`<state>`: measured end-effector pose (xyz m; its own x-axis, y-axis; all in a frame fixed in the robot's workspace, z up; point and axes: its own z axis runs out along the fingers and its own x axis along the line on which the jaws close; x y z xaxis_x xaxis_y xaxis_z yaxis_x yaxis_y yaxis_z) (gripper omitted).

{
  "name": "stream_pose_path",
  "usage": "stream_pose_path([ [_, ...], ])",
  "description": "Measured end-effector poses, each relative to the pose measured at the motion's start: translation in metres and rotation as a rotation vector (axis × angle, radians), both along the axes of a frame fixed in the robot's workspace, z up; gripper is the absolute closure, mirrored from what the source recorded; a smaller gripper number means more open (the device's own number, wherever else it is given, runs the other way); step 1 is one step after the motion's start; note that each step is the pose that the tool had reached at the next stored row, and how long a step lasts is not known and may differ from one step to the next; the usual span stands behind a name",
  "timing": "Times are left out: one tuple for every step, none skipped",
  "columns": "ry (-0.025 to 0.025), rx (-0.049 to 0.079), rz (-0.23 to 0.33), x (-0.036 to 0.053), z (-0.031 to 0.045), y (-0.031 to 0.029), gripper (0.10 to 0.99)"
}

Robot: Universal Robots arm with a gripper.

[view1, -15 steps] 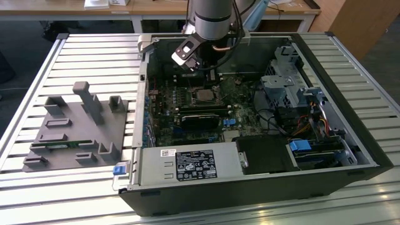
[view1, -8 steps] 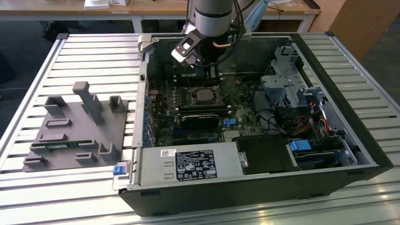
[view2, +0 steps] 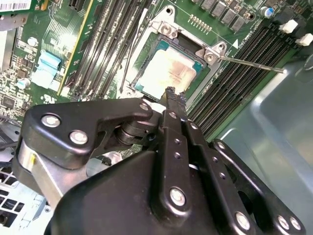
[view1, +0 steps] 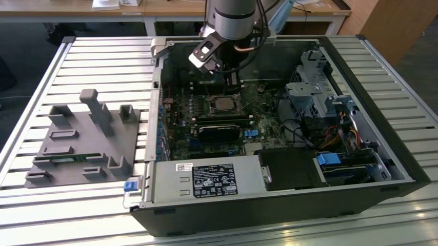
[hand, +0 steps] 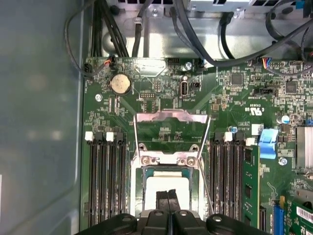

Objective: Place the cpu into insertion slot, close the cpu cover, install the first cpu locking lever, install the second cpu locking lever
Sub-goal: 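Close the cpu cover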

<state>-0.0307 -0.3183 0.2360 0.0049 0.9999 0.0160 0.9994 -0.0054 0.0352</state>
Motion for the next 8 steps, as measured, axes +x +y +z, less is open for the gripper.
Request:
stream_pose_path([
  [0.0001, 0.000, 0.000, 0.0008, 0.0000, 0.0000, 0.980],
  [0.0001, 0.000, 0.000, 0.0014, 0.0000, 0.0000, 0.980],
  [0.0000, 0.000, 0.000, 0.0018, 0.0000, 0.0000, 0.980],
  [0.0000, 0.000, 0.000, 0.0020, 0.0000, 0.0000, 0.980],
  [0.0001, 0.000, 0.000, 0.0020, 0.0000, 0.0000, 0.980],
  [0.0000, 0.000, 0.000, 0.0020, 0.0000, 0.0000, 0.980],
  [0.0000, 0.000, 0.000, 0.0020, 0.0000, 0.0000, 0.980],
  [0.0000, 0.000, 0.000, 0.0021, 0.0001, 0.0001, 0.980],
])
